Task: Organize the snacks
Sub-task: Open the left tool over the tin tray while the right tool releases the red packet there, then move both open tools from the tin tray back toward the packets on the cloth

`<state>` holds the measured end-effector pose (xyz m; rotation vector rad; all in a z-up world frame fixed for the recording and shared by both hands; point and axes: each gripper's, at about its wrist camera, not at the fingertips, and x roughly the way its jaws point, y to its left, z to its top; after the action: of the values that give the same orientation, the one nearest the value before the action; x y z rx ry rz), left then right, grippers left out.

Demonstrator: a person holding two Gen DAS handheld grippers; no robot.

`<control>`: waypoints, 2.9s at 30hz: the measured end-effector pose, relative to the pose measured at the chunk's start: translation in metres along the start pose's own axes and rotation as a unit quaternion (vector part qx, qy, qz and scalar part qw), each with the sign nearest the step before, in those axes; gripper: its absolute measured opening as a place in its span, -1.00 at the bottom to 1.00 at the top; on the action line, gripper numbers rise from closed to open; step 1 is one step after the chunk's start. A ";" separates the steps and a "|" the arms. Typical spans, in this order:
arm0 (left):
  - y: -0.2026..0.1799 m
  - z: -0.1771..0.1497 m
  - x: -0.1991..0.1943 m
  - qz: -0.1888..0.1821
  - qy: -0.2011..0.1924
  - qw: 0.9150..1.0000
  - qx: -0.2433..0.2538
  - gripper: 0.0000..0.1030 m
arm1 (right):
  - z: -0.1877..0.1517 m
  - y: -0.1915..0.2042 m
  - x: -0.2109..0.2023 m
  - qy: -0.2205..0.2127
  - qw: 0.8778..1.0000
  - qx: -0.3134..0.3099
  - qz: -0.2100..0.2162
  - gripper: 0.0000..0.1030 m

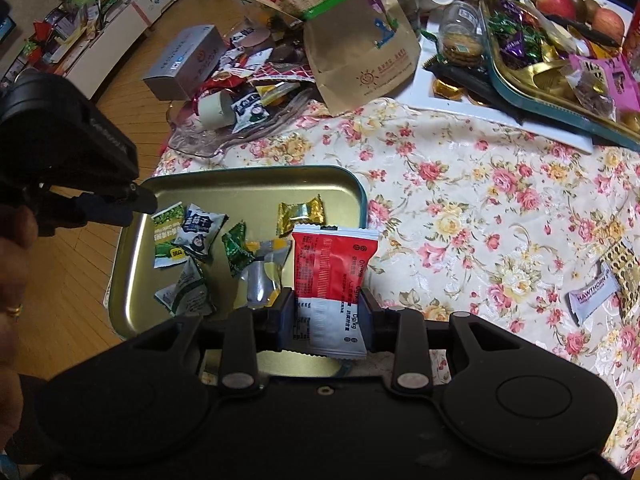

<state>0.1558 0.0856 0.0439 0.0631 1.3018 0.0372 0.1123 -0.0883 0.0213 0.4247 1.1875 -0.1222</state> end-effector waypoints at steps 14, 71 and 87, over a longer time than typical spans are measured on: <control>0.005 0.002 0.004 -0.008 0.014 1.000 -0.010 -0.50 | 0.001 0.011 -0.005 -0.019 0.999 -0.013 0.035 -0.30; -0.171 -0.072 -0.007 -0.083 0.055 0.976 0.193 -0.50 | 0.002 -0.193 -0.029 -0.012 0.982 0.161 -0.101 -0.25; -0.225 -0.111 -0.020 -0.105 0.056 0.958 0.262 -0.49 | -0.007 -0.295 -0.005 -0.024 0.954 0.263 -0.146 -0.25</control>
<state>0.0418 -0.1371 0.0182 0.3796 1.3967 -0.4937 0.0127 -0.3563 -0.0522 0.7037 1.1566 -0.7124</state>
